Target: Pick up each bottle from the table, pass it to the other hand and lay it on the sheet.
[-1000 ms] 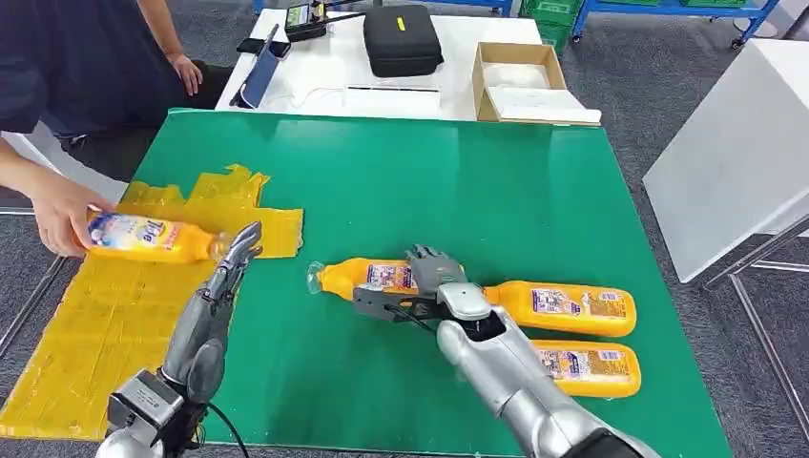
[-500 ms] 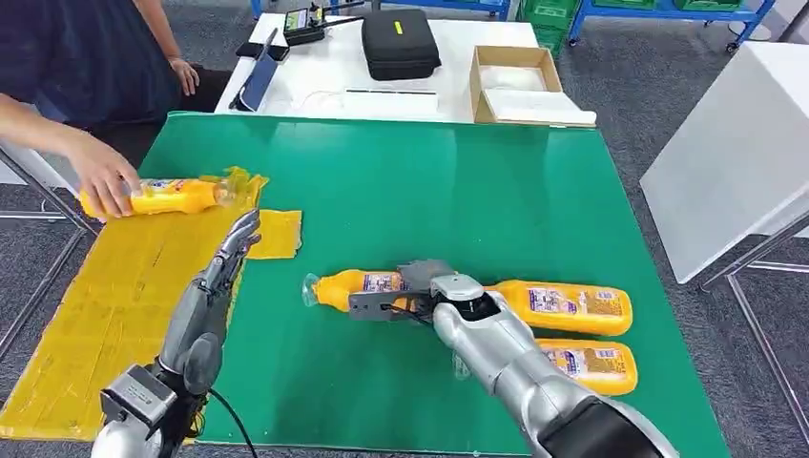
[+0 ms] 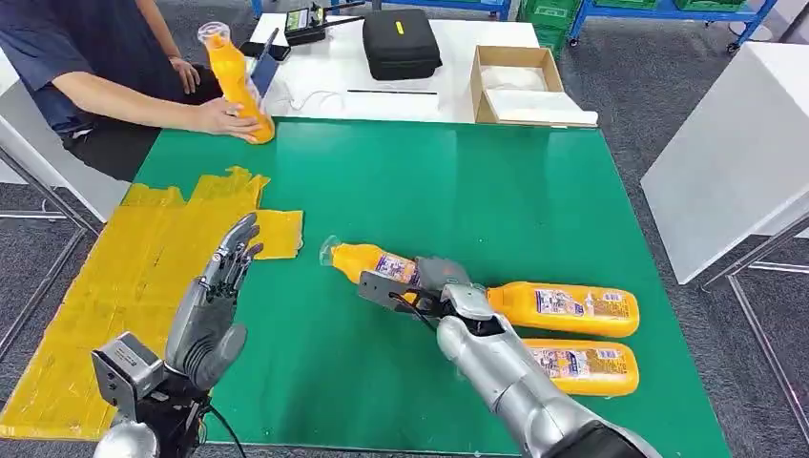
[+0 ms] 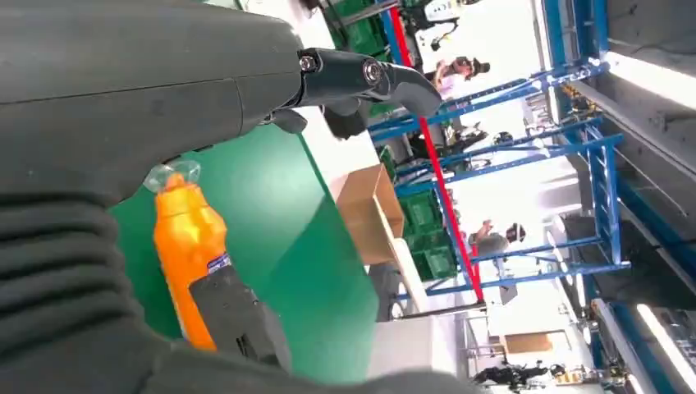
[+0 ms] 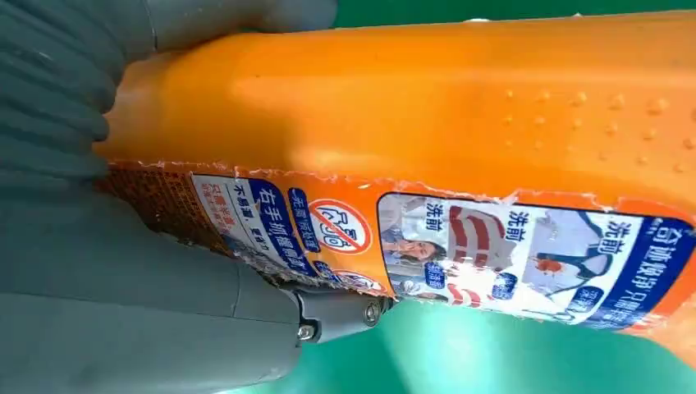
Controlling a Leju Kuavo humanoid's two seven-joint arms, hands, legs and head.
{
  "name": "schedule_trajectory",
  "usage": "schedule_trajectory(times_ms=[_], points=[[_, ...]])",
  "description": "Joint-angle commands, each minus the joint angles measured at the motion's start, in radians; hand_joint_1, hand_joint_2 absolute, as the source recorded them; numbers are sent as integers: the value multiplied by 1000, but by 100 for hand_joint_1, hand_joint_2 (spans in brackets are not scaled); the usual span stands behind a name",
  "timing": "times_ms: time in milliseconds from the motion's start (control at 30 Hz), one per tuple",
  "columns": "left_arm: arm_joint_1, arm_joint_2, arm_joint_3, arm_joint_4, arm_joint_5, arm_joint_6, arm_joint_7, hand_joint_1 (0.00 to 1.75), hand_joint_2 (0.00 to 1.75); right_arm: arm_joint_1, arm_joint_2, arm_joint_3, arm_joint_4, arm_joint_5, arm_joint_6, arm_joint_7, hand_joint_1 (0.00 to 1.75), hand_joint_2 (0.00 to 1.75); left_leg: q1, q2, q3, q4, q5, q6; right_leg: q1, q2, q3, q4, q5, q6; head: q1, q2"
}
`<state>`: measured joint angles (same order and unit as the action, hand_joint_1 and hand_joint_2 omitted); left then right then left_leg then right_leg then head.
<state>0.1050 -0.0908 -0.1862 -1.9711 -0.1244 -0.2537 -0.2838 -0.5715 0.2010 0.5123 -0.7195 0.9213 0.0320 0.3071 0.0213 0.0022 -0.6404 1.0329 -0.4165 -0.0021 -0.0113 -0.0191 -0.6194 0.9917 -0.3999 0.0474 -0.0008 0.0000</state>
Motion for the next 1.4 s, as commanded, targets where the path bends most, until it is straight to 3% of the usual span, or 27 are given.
schedule_trajectory(times_ms=[33, 67, 100, 200, 300, 467, 867, 1100, 1300, 1400], points=[[-8, -19, 24, 27, -1, -2, 6, 0, 175, 21, -20, -30, -15, -7, 6, 2, 175, 175, 0, -1, 1, -1, 0, 0, 0, 0, 1, 0, 0, -1, 0, 0], [-8, -19, 24, 27, -1, -2, 6, 0, 175, 21, -20, -30, -15, -7, 6, 2, 175, 175, 0, -1, 2, -1, 0, 1, 0, 0, 2, -1, 0, -2, 0, 0], [11, -37, 40, 26, 60, 12, 66, 0, 175, 68, -19, -76, -81, -59, -84, -44, 175, 175, 0, -1, 1, -1, 0, 1, 0, 0, 1, 0, 0, -1, 0, 0], [122, -58, 102, 22, 243, 44, 101, 0, 175, 233, -49, -149, -384, -257, -219, -179, 175, 175, 0, -1, 3, -2, 0, 1, 0, 0, 3, -2, -1, -1, 0, 0], [165, -72, 139, 30, 368, 41, 122, 0, 175, 337, -88, -99, -685, -424, -221, -192, 175, 175, -1, 0, 0, -1, -1, 1, 0, 1, 0, 0, -2, -1, 0, 0], [180, -60, 123, 41, 473, 12, 185, 0, 175, 381, -141, 22, -921, -484, -255, -207, 175, 175, 0, -1, -10, 0, -1, 1, 0, 0, -9, 1, -1, -1, 0, 0], [183, -12, 22, 39, 517, -43, 190, 0, 175, 355, -185, 155, -940, -424, -255, -236, 175, 175, -1, -1, -8, -1, -2, 1, 0, 1, -8, -1, -1, -2, 0, 0], [203, 22, -55, -15, 472, -91, 128, 0, 175, 337, -209, 238, -884, -470, -96, -221, 173, 175, 0, 0, -8, -1, -2, 1, 0, 2, -8, -1, -1, -1, 0, 0], [202, 39, -84, -45, 457, -104, 117, 0, 175, 305, -218, 301, -826, -467, -36, -217, 175, 175, 0, 1, -7, -2, -2, 0, 0, 3, -7, -1, -1, -2, 0, 0], [196, 61, -103, -48, 442, -118, 100, 0, 175, 253, -240, 374, -788, -470, 72, -194, 175, 175, 0, 2, -8, -1, -2, 0, 0, 3, -8, -1, -1, -2, 0, 0]])
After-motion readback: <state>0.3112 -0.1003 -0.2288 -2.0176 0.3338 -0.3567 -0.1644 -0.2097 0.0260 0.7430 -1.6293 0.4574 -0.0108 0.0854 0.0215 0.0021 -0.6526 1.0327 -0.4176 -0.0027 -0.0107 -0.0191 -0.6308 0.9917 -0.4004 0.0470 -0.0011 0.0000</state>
